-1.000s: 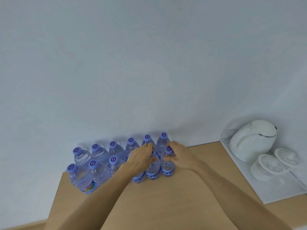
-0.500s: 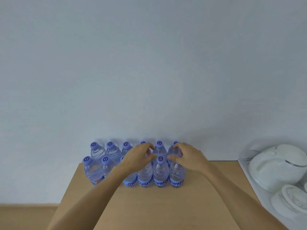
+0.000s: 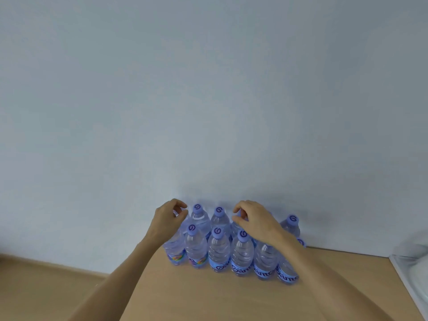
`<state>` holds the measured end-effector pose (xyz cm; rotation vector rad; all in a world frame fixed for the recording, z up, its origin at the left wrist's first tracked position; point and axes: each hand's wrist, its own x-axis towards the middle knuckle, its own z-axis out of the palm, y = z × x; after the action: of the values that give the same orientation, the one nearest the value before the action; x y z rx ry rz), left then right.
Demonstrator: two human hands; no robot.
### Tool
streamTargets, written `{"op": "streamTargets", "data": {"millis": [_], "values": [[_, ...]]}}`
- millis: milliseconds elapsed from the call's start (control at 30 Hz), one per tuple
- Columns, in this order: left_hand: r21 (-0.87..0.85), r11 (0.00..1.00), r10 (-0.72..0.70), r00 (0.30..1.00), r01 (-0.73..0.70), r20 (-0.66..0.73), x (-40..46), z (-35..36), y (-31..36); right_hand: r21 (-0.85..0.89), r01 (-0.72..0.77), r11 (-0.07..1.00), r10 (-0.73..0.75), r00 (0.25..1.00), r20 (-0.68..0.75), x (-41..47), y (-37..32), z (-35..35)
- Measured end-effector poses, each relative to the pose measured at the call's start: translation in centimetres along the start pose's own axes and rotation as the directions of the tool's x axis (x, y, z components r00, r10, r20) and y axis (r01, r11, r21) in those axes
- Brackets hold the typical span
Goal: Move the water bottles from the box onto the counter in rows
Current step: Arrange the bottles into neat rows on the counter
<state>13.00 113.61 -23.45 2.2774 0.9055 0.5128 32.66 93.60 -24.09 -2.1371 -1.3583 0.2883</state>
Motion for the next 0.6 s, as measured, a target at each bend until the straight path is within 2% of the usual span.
{"op": "streamTargets", "data": {"millis": [267, 467, 600], "values": [[0.033, 0.999, 0.02, 0.997, -0.022, 0.076, 2.8, -2.0, -5.4, -0.023, 0.003, 1.0, -0.003, 1.0, -0.01, 4.9, -4.6, 4.4], [0.069, 0.977, 0.174, 0.944, -0.2, 0.279, 5.4, -1.4, -7.6, -0.077, -0.036, 0.996, 0.044, 0.994, 0.096, 7.6, -6.7, 7.5], [0.075, 0.955, 0.248, 0.912, -0.287, 0.327, 6.9, -0.7, -8.4, -0.062, -0.105, 0.993, 0.11, 0.991, 0.078, 8.3, -6.6, 8.5]]}}
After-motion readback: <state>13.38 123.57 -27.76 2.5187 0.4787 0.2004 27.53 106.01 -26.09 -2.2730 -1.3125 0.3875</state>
